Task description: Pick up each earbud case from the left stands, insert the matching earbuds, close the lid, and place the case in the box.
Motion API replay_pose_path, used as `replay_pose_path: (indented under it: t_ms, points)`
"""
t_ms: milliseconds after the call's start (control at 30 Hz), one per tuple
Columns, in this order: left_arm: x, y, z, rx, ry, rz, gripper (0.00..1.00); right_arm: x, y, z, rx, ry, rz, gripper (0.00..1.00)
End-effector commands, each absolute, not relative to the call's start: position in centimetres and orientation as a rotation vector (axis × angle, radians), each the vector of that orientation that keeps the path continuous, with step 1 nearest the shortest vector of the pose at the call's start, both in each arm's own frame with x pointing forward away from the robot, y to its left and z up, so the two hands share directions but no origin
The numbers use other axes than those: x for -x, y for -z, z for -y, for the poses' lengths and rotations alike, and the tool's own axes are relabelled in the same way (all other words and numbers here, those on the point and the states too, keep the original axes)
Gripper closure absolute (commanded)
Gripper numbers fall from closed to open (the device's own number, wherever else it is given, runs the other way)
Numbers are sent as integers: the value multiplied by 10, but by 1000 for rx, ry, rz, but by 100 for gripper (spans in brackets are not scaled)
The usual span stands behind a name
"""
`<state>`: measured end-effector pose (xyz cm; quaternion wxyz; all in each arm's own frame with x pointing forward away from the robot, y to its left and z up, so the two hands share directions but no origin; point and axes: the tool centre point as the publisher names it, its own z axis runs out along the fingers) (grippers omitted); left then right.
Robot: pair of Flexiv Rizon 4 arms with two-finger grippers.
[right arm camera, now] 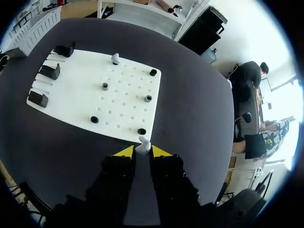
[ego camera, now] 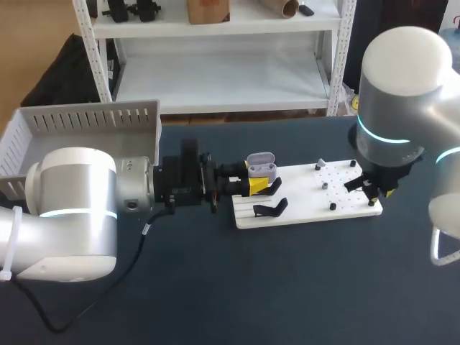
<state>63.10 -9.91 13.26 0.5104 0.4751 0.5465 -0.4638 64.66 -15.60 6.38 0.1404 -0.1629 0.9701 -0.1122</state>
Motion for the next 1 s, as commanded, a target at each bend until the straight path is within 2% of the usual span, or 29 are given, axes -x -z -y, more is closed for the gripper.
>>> replay_pose_path:
  t_ms: [33,200,500,1000]
  points:
    - [-630,-132,99,-1139,1113,-1314,100,-615,-90,157,477,376,-2724,100]
    - [-630,-132,99,-1139,1113,-1314,100,-591,-107,147,439,308,-2728,100]
    - [-630,-132,99,-1139,1113,-1314,100,-565,-126,129,712,296,-2693,100]
    - [-630,-132,99,-1139,1113,-1314,100,-565,-126,129,712,296,-2693,100]
